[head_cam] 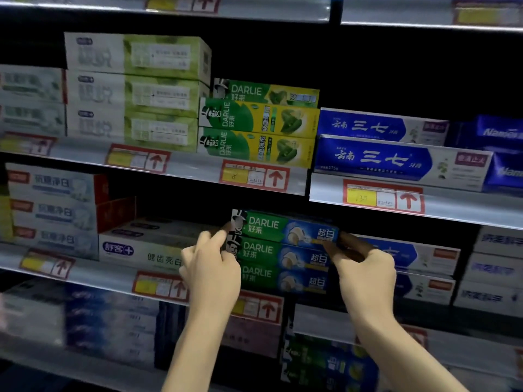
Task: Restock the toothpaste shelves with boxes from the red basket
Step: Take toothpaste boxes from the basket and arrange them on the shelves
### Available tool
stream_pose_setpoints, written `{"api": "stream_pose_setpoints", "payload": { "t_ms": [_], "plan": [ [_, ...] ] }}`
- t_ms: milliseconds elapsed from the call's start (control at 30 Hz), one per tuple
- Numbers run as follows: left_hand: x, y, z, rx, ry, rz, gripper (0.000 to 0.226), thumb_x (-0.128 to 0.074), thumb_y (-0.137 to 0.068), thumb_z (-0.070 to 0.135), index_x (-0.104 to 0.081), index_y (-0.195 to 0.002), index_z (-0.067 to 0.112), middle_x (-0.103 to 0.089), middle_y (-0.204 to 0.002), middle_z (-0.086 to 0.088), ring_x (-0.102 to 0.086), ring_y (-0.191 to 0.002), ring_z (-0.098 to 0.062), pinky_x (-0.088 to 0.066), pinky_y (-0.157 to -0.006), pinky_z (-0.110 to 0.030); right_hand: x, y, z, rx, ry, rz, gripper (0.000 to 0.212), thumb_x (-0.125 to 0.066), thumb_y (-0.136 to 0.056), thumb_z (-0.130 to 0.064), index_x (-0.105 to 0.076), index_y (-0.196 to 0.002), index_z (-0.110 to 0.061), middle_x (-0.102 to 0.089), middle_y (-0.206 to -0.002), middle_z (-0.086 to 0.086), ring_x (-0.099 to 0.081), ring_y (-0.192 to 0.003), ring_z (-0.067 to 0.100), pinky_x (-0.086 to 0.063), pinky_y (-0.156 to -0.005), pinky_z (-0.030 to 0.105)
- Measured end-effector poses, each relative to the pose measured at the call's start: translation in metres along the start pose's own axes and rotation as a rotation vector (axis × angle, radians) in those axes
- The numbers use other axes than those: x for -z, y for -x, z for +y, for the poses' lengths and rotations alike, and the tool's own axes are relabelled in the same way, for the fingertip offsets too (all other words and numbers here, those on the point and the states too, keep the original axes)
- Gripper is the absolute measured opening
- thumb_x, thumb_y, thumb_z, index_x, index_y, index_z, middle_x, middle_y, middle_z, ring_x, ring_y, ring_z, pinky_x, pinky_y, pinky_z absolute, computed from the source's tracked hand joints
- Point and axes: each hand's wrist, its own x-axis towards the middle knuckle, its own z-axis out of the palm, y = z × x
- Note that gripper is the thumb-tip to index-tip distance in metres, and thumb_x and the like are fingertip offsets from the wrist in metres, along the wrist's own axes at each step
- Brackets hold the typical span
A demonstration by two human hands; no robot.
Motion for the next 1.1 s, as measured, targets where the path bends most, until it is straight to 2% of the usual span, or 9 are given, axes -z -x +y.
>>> {"api": "stream_pose_setpoints", "payload": {
  "t_ms": [100,267,367,500,633,800,967,1033,1100],
  "plan": [
    [-0.003,-0.001,-0.004,-0.014,-0.032,0.042,0.048,-0.043,-0.103,0.001,-0.053,-0.147,0.016,-0.035,-0.160,-0.007,-0.028,-0.138,-0.032,-0.031,-0.109,-0.052,0.002,0.000,-0.003,0.013,0.010,-0.008,0.027,-0.074,-0.094,-0.018,-0.076,-0.120,-0.023,-0.074,-0.073,0.002,-0.049,-0.049,0.013,-0.038,-0.039,0.020],
    [0.002,-0.005,-0.009,0.076,0.003,0.019,0.049,-0.044,-0.104,0.010,-0.049,-0.150,0.025,-0.042,-0.149,-0.016,-0.040,-0.129,-0.043,-0.041,-0.105,-0.054,0.001,0.007,-0.006,0.028,0.020,-0.061,0.024,-0.076,-0.092,-0.015,-0.070,-0.108,-0.032,-0.073,-0.078,-0.007,-0.055,-0.052,0.009,-0.045,-0.047,0.022],
    [0.004,0.000,-0.007,0.093,-0.021,0.012,0.046,-0.046,-0.105,0.013,-0.050,-0.149,0.023,-0.043,-0.144,-0.019,-0.032,-0.130,-0.036,-0.032,-0.104,-0.047,-0.001,0.010,-0.001,-0.003,0.058,-0.058,0.017,-0.077,-0.090,-0.012,-0.072,-0.103,-0.022,-0.072,-0.078,-0.006,-0.061,-0.060,0.014,-0.050,-0.053,0.027],
    [0.007,0.007,-0.001,0.072,-0.011,0.010,0.044,-0.047,-0.105,0.011,-0.051,-0.148,0.019,-0.047,-0.141,-0.017,-0.031,-0.132,-0.034,-0.028,-0.107,-0.045,-0.006,0.015,0.004,-0.024,0.070,-0.053,0.026,-0.073,-0.092,-0.006,-0.074,-0.116,-0.016,-0.069,-0.082,-0.012,-0.063,-0.069,0.010,-0.046,-0.056,0.022],
    [0.009,0.007,-0.002,0.064,0.016,0.007,0.044,-0.048,-0.104,0.010,-0.054,-0.146,0.022,-0.049,-0.139,-0.015,-0.031,-0.134,-0.032,-0.027,-0.108,-0.044,-0.009,0.013,0.005,-0.036,0.082,-0.019,0.031,-0.070,-0.094,-0.004,-0.073,-0.123,-0.013,-0.072,-0.086,-0.001,-0.060,-0.065,0.018,-0.044,-0.053,0.027],
    [0.010,0.007,-0.003,0.064,0.024,-0.007,0.044,-0.048,-0.104,0.009,-0.055,-0.145,0.023,-0.050,-0.138,-0.014,-0.032,-0.135,-0.034,-0.027,-0.111,-0.045,-0.008,0.013,0.004,-0.041,0.077,-0.012,0.032,-0.070,-0.093,-0.003,-0.073,-0.124,-0.012,-0.073,-0.088,0.001,-0.059,-0.063,0.016,-0.041,-0.054,0.025],
    [0.009,0.003,-0.006,0.072,0.014,-0.021,0.046,-0.048,-0.104,0.013,-0.051,-0.148,0.028,-0.045,-0.140,-0.017,-0.033,-0.129,-0.036,-0.029,-0.107,-0.045,-0.007,0.018,0.003,-0.010,0.060,-0.033,0.040,-0.072,-0.093,-0.006,-0.070,-0.131,-0.015,-0.073,-0.098,-0.007,-0.064,-0.084,0.006,-0.050,-0.078,0.022],
    [0.007,0.001,-0.009,0.060,0.001,-0.017,0.047,-0.047,-0.104,0.012,-0.051,-0.148,0.028,-0.047,-0.140,-0.017,-0.033,-0.130,-0.034,-0.029,-0.106,-0.045,-0.006,0.020,0.004,-0.004,0.081,-0.046,0.041,-0.070,-0.094,-0.006,-0.068,-0.133,-0.017,-0.073,-0.099,-0.007,-0.063,-0.077,0.002,-0.047,-0.065,0.007],
    [0.005,0.000,-0.011,0.041,-0.003,-0.011,0.046,-0.048,-0.104,0.011,-0.052,-0.147,0.027,-0.050,-0.140,-0.015,-0.032,-0.131,-0.030,-0.027,-0.102,-0.042,-0.005,0.021,0.007,-0.009,0.094,-0.057,0.040,-0.068,-0.096,-0.006,-0.068,-0.134,-0.017,-0.074,-0.094,-0.005,-0.059,-0.064,0.007,-0.043,-0.048,0.008]
  ]
}}
